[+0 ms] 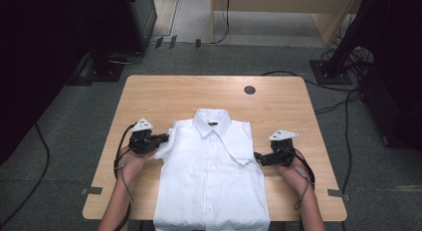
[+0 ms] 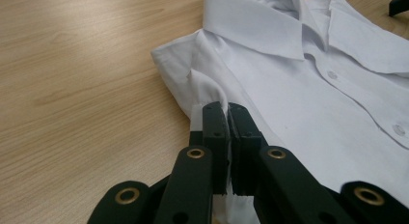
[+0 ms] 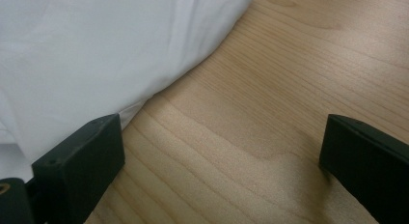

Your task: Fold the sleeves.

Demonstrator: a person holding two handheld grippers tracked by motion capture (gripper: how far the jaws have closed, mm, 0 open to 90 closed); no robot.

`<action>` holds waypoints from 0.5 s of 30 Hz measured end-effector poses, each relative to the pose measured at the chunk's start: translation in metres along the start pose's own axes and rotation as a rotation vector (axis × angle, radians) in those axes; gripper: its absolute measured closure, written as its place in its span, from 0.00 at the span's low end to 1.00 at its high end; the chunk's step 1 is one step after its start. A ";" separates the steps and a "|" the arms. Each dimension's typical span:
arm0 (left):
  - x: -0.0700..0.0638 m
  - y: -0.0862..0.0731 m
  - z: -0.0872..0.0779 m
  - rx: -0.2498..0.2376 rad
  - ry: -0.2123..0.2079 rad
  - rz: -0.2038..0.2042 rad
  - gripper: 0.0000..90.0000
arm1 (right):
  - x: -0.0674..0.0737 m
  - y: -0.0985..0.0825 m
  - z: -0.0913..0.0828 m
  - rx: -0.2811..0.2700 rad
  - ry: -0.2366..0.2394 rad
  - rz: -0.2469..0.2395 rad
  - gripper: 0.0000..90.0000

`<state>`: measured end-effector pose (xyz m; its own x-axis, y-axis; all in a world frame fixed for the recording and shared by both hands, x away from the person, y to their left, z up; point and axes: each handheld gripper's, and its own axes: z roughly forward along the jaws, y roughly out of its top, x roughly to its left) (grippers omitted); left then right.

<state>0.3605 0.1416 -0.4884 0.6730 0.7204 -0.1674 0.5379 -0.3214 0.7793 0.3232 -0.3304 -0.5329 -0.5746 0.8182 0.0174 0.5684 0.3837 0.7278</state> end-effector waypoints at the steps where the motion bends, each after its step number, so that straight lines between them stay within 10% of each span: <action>1: -0.001 0.001 0.000 -0.002 -0.003 0.001 0.97 | 0.000 0.000 0.000 0.000 0.000 0.000 0.02; 15: -0.014 0.009 0.001 -0.004 -0.044 0.013 0.97 | 0.000 0.000 0.000 0.000 0.000 0.000 0.02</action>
<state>0.3568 0.1282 -0.4801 0.7015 0.6887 -0.1834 0.5269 -0.3278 0.7842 0.3232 -0.3304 -0.5329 -0.5747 0.8182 0.0173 0.5683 0.3838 0.7279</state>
